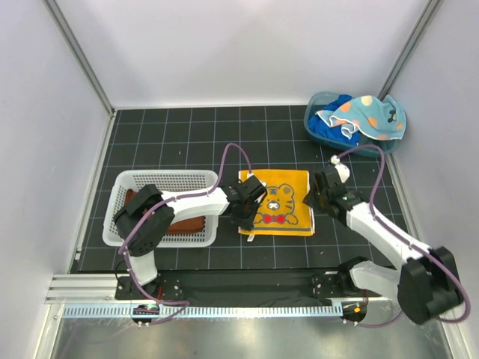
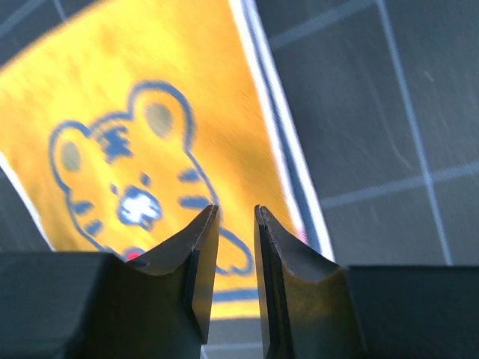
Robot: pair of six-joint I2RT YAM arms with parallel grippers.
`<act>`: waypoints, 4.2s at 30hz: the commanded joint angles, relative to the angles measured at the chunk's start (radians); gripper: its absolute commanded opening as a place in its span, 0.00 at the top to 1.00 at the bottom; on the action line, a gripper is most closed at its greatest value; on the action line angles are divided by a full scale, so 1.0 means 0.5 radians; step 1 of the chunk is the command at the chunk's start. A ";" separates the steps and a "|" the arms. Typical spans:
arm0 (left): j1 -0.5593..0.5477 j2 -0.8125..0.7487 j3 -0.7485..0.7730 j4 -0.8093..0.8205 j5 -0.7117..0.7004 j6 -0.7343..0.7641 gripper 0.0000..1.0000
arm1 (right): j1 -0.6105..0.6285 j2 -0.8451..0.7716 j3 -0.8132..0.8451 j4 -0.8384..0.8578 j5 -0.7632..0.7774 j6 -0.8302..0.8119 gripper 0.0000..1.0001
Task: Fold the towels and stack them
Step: Fold the towel
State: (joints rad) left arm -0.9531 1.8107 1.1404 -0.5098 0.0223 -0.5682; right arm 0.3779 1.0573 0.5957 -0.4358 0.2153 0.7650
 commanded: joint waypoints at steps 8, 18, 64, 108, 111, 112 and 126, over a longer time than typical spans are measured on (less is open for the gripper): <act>0.010 0.002 0.029 -0.051 0.041 0.010 0.85 | -0.086 0.754 0.456 0.374 0.027 -0.217 0.68; 0.010 -0.013 -0.023 -0.063 0.026 0.014 0.86 | -0.213 1.205 0.655 0.424 0.023 -0.330 0.70; 0.400 0.465 0.882 -0.024 -0.339 0.020 0.69 | 0.100 0.196 -0.139 0.181 0.146 0.062 0.67; 0.661 0.701 1.134 -0.100 -0.318 0.060 0.57 | -0.280 1.103 0.821 0.331 0.100 -0.739 0.53; 0.661 0.747 1.152 -0.094 -0.330 0.053 0.57 | -0.308 1.217 0.849 0.393 0.115 -0.745 0.53; 0.664 0.757 1.164 -0.097 -0.330 0.053 0.57 | -0.311 1.232 0.852 0.411 0.125 -0.745 0.53; 0.664 0.708 1.042 0.093 -0.330 -0.005 0.57 | -0.372 1.349 0.821 0.675 -0.001 -0.766 0.53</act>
State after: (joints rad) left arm -0.6220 2.1963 1.6833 -0.5194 -0.1459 -0.5510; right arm 0.2008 1.7290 0.9859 -0.1764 0.2367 0.3977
